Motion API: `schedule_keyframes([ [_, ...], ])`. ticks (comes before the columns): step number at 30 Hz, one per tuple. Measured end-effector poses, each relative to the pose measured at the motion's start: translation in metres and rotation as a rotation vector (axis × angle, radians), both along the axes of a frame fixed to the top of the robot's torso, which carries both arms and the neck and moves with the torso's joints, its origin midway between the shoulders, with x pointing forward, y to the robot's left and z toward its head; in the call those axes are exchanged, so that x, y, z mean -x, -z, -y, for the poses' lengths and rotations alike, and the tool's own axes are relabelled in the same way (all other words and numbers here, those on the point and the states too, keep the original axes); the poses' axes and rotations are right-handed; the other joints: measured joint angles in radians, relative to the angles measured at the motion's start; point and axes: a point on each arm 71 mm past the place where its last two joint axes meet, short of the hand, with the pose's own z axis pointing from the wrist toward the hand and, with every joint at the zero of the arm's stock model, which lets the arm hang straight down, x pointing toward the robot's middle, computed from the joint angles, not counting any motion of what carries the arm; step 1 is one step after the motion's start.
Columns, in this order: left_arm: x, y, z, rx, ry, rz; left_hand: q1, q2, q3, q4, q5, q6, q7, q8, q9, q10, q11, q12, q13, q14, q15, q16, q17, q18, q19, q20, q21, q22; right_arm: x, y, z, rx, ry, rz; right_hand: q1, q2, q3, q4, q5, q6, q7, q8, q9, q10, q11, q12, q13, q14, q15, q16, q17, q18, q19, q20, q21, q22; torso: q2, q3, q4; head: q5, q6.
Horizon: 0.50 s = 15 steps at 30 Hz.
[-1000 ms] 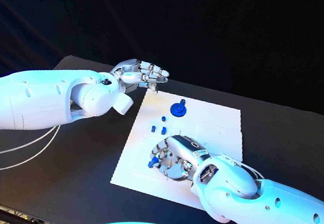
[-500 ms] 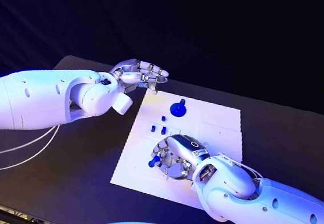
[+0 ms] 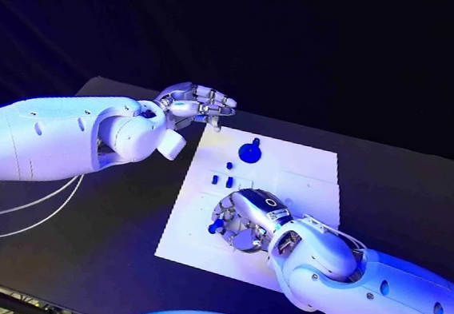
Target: Assemble the parts on the task board
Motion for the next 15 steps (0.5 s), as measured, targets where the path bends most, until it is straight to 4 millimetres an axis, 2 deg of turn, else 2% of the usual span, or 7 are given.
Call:
schedule_keyframes([
  [3, 0.0001, 0.0, 0.0002, 0.0, 0.001, -0.001, 0.0, 0.0, 0.0, 0.0, 0.0, 0.0, 0.0, 0.0, 0.0, 0.0, 0.0, 0.0, 0.0, 0.0, 0.0, 0.0, 0.0, 0.0, 0.0, 0.0, 0.0, 0.0, 0.0013, 0.0003, -0.0023, 0.011, -0.012, -0.004, -0.028, -0.021, -0.013, 0.005, 0.014, -0.018, 0.014, -0.005, 0.01, 0.005, 0.005, -0.006, 0.005, 0.0, 0.0, 0.0, 0.0, 0.0, 0.0, 0.001, 0.0, 0.0, 0.0, -0.0003, -0.0001, 0.0, -0.001],
  [15, 0.0002, 0.0001, 0.0003, 0.0, 0.002, -0.002, 0.0, 0.0, 0.0, 0.0, 0.0, 0.0, 0.0, 0.0, 0.0, 0.0, 0.0, 0.0, 0.0, 0.0, 0.0, 0.0, 0.0, 0.0, 0.0, 0.0, 0.0, 0.0, 0.0026, 0.0046, -0.0038, 0.052, -0.026, -0.021, -0.058, -0.047, -0.029, 0.01, 0.016, -0.093, 0.007, -0.054, -0.01, 0.005, 0.005, -0.01, 0.021, 0.0, 0.0, 0.0, 0.0, 0.0, -0.004, 0.004, -0.009, 0.0, -0.001, -0.0006, 0.0, -0.003, -0.003],
])
